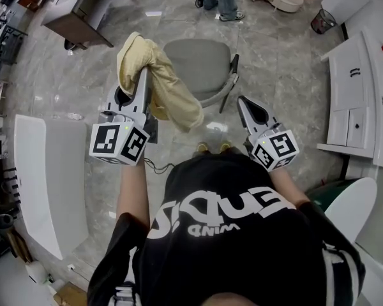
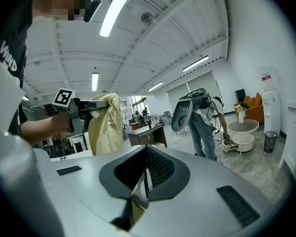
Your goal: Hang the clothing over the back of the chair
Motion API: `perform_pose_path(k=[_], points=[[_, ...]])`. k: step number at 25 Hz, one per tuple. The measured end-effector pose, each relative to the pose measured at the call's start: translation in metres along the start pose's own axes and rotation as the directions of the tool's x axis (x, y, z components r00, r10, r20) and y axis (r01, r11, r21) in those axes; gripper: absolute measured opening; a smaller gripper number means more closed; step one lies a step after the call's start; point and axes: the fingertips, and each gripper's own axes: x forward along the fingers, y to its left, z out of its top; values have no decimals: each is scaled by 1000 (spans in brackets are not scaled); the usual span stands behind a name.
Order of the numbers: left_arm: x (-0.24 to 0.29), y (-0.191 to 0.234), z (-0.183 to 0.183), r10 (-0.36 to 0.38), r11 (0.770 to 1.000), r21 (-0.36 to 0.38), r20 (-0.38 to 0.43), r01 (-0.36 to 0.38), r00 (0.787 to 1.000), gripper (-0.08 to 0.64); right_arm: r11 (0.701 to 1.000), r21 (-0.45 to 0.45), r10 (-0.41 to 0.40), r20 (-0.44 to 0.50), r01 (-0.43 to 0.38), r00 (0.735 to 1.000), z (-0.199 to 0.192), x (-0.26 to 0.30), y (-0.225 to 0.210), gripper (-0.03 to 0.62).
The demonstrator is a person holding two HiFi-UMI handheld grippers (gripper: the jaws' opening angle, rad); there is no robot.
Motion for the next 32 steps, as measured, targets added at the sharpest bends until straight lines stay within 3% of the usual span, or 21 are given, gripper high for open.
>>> perform_pose_path(k=[10,18,29,32], points=[[78,5,-27,-34,999,29,-34,35,999,61,1000,16,-18,-3,18,1000,-2,5,-8,14],[139,42,-62,25,1000,8,-92,-24,995,61,998,21,-58,-3,58,998,-1,7,-24,14],[156,47,-83,44,999,9,-140,-43,989,66,996,24,-80,-1,80,997,1,8,-36,14],[156,47,-87,47,999,17,-157,-45,986,96,997,25,-78,-2,78,997,1,8,-36,14]])
